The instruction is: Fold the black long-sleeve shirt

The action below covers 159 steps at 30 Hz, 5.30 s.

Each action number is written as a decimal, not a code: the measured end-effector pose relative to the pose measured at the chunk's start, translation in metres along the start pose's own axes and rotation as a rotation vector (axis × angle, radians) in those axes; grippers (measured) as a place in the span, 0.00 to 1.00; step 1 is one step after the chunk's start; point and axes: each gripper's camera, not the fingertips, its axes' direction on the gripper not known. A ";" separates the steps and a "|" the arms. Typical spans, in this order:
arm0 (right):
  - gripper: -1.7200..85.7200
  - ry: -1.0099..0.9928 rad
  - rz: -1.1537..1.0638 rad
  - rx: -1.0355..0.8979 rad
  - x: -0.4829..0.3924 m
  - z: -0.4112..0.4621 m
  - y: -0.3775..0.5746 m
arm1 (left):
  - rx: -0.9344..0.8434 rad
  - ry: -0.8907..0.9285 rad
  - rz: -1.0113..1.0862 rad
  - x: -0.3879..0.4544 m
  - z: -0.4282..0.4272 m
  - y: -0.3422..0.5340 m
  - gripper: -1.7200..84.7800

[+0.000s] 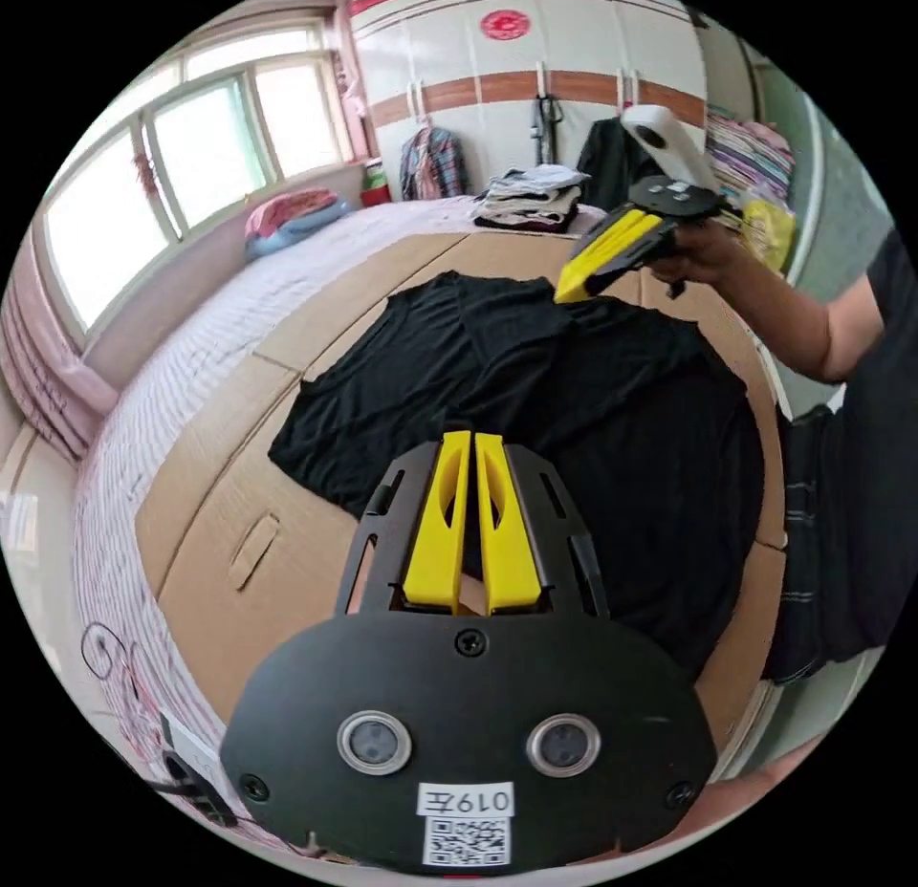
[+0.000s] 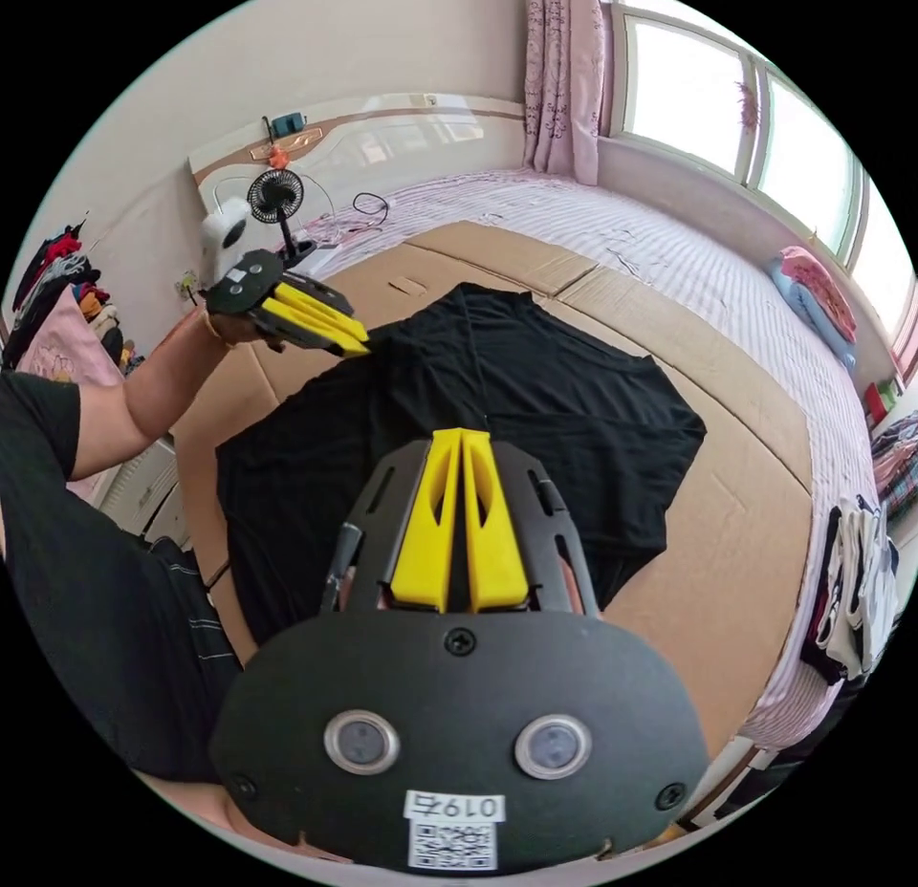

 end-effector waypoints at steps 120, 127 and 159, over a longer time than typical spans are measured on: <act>0.04 0.139 -0.314 -0.085 -0.499 0.027 -0.018 | -0.275 -0.192 -0.171 0.181 -0.149 0.099 0.03; 0.03 0.078 -0.239 -0.086 -0.502 0.022 -0.028 | -0.278 -0.179 -0.225 0.168 -0.142 0.099 0.03; 0.09 -0.040 -0.182 0.001 -0.480 -0.013 -0.011 | -0.207 -0.188 -0.116 0.202 -0.160 0.089 0.03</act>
